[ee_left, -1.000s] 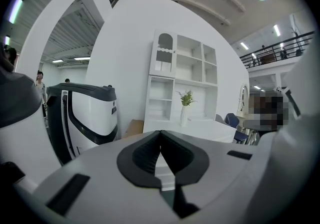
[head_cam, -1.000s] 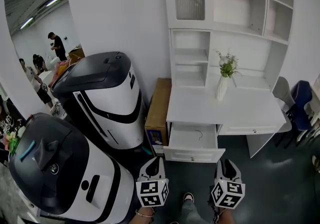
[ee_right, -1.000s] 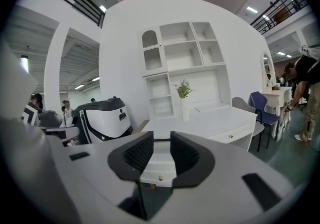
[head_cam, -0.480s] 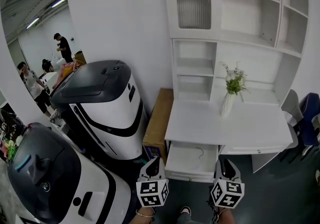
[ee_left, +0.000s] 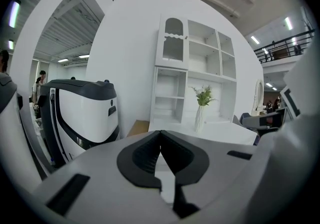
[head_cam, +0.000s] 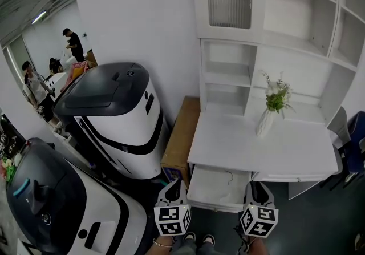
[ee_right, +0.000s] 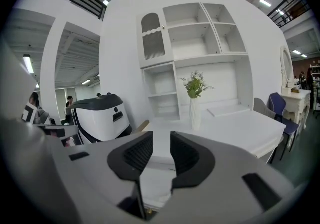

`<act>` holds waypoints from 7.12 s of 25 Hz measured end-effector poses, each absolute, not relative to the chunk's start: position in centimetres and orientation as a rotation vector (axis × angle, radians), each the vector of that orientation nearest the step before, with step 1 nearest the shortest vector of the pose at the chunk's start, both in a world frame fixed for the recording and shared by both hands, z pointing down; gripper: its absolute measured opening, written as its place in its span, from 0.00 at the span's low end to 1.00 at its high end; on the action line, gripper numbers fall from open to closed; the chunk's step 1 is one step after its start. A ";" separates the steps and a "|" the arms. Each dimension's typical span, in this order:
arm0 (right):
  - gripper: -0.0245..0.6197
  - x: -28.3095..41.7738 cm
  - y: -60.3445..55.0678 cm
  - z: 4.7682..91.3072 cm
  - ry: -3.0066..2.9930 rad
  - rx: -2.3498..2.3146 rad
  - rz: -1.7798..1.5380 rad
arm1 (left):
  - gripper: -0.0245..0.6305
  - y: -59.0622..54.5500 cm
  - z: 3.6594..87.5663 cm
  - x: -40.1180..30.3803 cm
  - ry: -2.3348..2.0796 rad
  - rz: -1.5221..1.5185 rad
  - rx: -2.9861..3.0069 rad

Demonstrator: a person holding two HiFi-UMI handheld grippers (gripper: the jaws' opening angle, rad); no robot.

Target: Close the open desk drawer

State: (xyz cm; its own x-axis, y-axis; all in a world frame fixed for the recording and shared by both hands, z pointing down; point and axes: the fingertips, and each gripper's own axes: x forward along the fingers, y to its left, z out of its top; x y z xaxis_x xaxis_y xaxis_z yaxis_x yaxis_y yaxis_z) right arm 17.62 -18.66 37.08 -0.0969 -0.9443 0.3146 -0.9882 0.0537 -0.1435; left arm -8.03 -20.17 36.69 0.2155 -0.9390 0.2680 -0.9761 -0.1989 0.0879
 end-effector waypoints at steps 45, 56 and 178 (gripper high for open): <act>0.22 11.1 -13.2 57.7 -1.774 1.886 0.875 | 0.06 -19.1 57.7 -12.4 -1.473 0.616 2.058; 0.22 9.2 -13.7 61.6 -1.757 1.859 0.904 | 0.06 -18.1 59.9 -15.5 -1.504 0.681 1.993; 0.18 16.1 -26.7 47.7 -1.920 2.072 0.598 | 0.06 -25.0 48.4 -16.5 -1.789 0.403 2.006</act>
State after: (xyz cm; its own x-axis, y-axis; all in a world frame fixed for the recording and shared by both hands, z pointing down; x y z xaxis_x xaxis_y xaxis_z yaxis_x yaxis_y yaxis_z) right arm 16.12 -26.72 47.66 0.0452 -0.8869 0.4598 -0.9911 -0.0974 -0.0905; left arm -16.52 -24.95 48.37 0.1294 -0.8677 0.4800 -0.9897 -0.0831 0.1166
